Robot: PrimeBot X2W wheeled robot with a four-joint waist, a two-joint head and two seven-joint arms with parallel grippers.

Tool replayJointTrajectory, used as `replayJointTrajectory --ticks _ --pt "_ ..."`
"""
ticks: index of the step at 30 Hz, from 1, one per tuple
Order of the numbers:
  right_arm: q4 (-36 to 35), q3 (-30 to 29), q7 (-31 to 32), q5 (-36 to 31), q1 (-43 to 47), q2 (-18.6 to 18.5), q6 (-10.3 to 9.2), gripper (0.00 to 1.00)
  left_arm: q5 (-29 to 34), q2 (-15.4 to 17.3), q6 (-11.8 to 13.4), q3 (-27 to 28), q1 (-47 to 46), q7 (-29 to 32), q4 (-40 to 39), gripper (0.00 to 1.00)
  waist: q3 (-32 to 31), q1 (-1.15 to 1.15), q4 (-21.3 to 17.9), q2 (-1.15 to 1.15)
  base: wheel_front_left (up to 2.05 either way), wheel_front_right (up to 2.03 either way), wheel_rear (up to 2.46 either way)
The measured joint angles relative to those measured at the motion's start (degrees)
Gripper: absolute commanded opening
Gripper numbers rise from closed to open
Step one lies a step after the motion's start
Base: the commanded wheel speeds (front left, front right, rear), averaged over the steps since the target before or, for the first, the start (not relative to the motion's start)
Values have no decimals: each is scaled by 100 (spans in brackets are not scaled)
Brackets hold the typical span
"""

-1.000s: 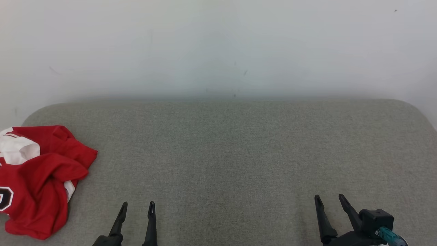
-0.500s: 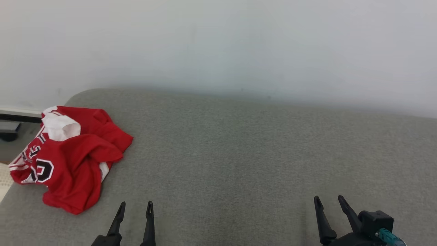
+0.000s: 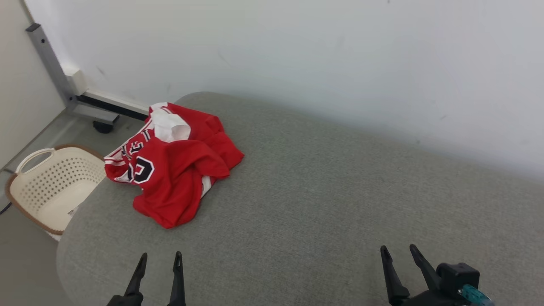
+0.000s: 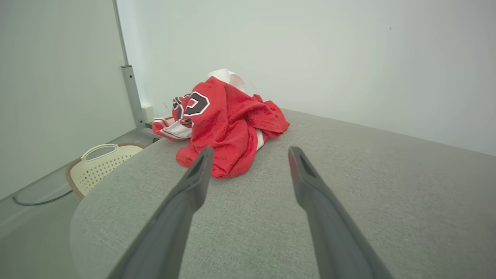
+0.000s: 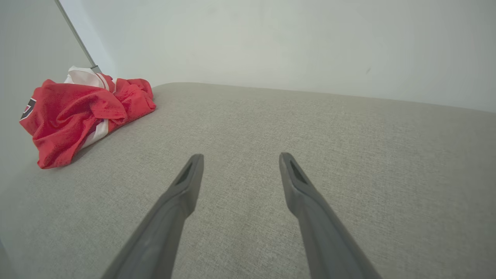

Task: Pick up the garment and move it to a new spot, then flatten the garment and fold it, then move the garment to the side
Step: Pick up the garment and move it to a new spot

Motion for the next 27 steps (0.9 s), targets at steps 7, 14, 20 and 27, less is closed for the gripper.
replayJointTrajectory --ticks 7,14,20,27 --pt "82 278 27 -4 -340 4 0 100 -29 2 126 203 128 0 -259 100 125 0 438 0 0 0 0" --pt "232 425 19 -8 -543 2 0 100 -70 -7 197 290 226 0 -411 100 322 0 586 1 0 0 0" --pt "301 486 -2 -7 -569 2 0 100 -215 -10 181 343 215 0 -360 100 336 0 600 1 0 0 0" --pt "361 430 -23 -9 -485 2 0 100 -503 49 -60 261 -759 366 615 100 253 0 542 1 0 0 0"
